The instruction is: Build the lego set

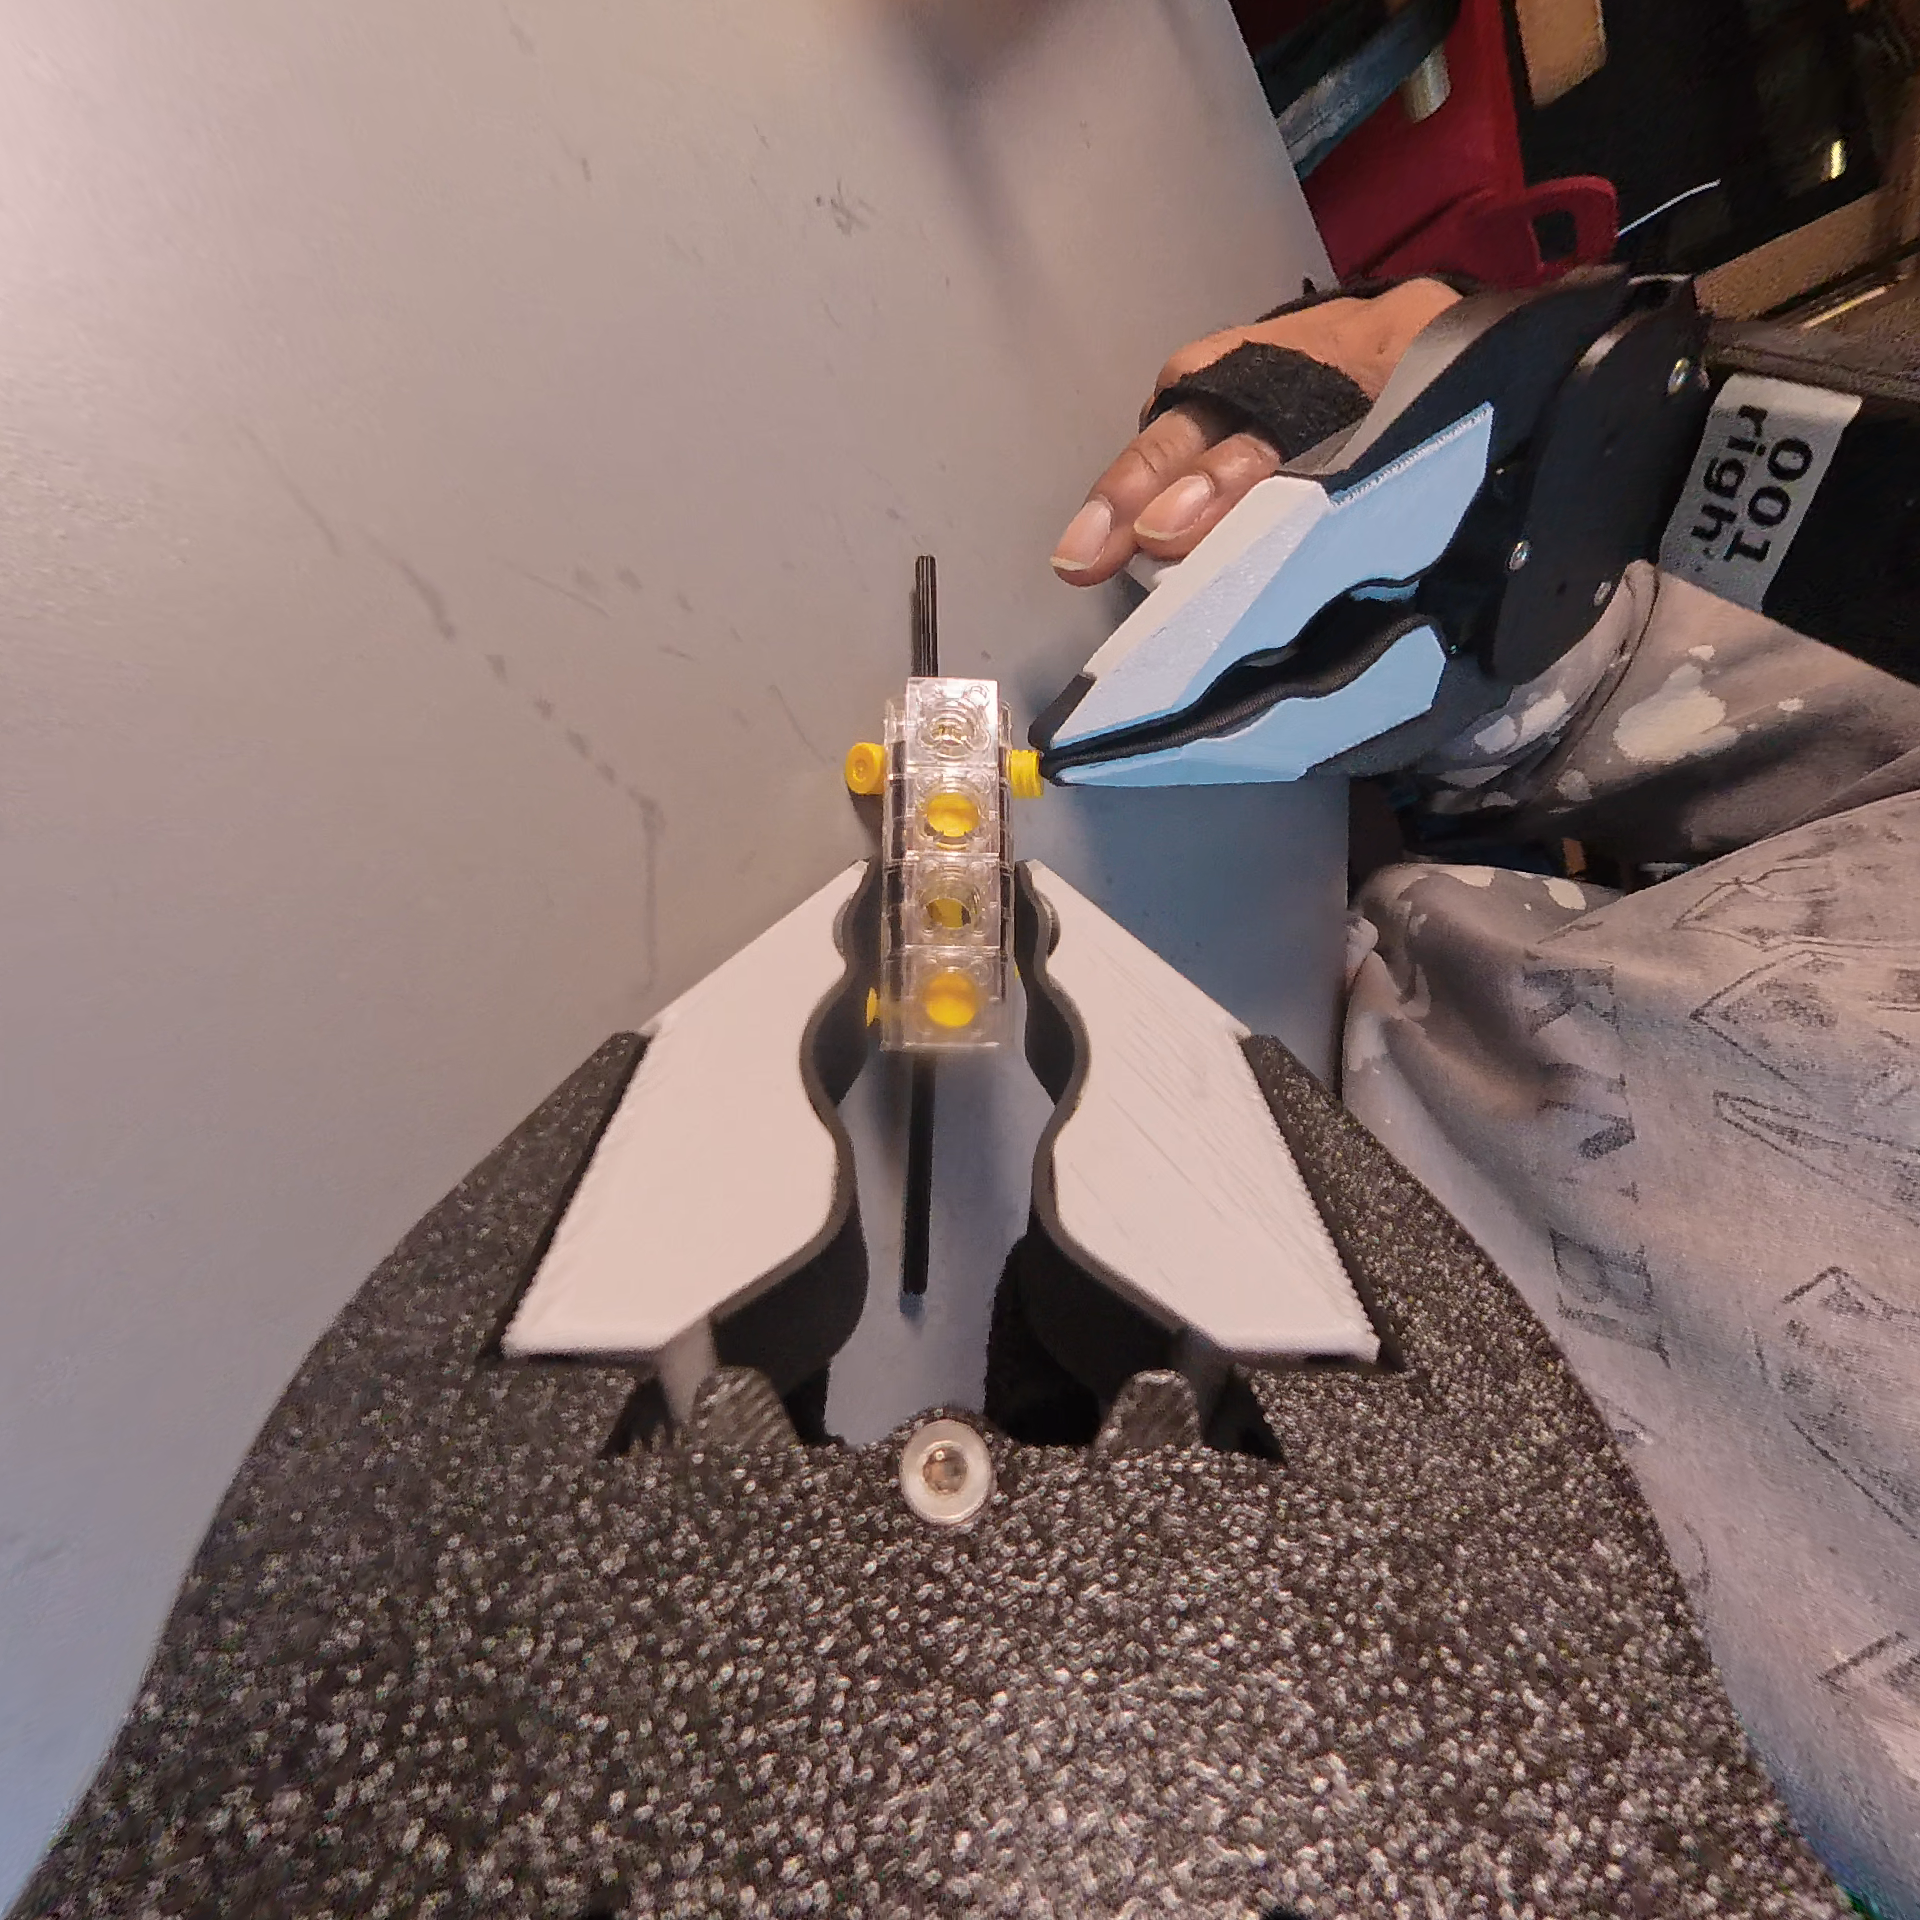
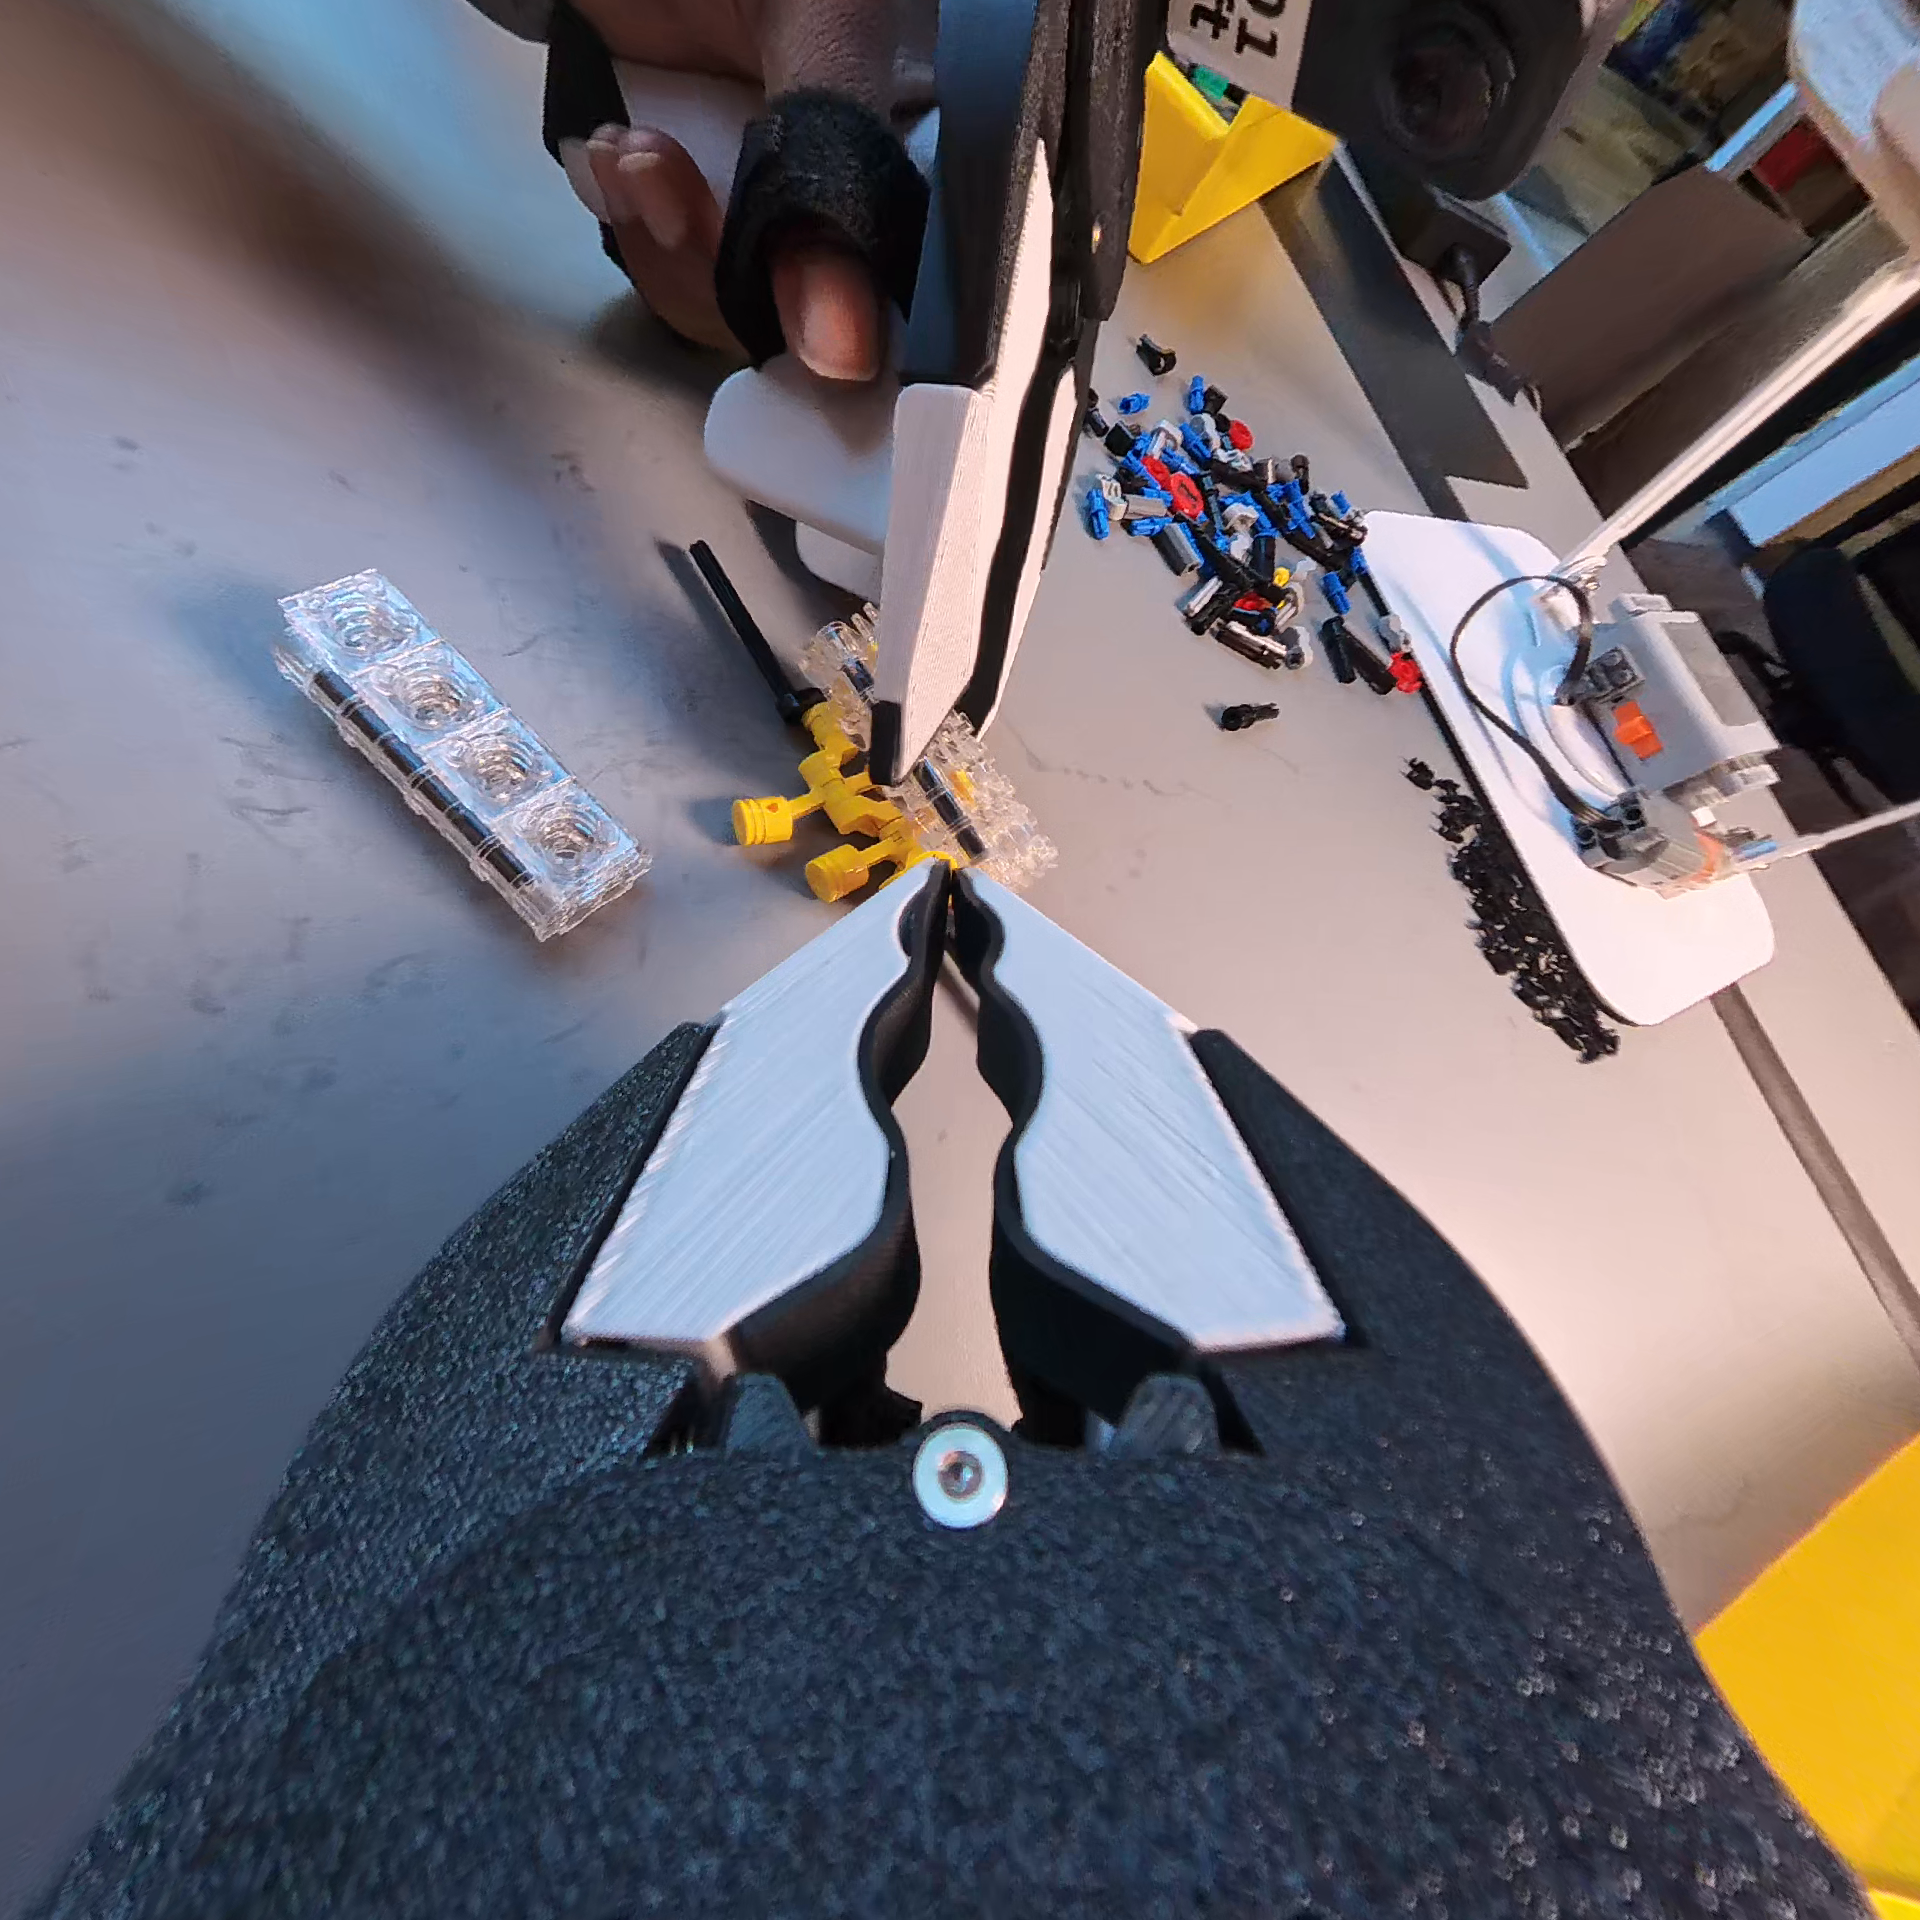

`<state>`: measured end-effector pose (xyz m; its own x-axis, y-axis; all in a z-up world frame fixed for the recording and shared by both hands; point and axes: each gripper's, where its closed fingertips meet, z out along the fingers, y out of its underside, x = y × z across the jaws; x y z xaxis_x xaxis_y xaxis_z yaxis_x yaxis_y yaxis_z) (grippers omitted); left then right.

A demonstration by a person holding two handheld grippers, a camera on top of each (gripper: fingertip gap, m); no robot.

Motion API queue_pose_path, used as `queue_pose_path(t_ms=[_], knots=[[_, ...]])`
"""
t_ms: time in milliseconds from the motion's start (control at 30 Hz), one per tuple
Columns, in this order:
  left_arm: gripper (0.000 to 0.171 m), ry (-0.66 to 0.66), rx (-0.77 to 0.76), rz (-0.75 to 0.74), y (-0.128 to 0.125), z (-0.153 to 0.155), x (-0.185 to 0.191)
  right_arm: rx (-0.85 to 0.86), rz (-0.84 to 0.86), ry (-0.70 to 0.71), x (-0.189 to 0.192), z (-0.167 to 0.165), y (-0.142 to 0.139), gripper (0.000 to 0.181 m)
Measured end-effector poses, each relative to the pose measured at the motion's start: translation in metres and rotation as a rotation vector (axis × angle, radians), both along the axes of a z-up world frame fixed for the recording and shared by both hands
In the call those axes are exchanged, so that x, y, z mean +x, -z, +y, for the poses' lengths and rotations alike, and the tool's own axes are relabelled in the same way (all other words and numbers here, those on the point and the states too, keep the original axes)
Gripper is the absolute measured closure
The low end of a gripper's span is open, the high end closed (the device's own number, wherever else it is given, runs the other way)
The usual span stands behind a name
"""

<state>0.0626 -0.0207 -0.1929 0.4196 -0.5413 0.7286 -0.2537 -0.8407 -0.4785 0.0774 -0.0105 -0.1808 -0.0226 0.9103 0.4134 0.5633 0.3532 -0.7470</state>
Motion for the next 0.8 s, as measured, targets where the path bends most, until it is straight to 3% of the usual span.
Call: queue_pose_path(t_ms=[800], knots=[[0.147, -0.098, -0.091, -0.057, -0.001, 0.012, -0.011, 0.037, -0.007, 0.099, -0.014, 0.018, 0.002, 0.181]])
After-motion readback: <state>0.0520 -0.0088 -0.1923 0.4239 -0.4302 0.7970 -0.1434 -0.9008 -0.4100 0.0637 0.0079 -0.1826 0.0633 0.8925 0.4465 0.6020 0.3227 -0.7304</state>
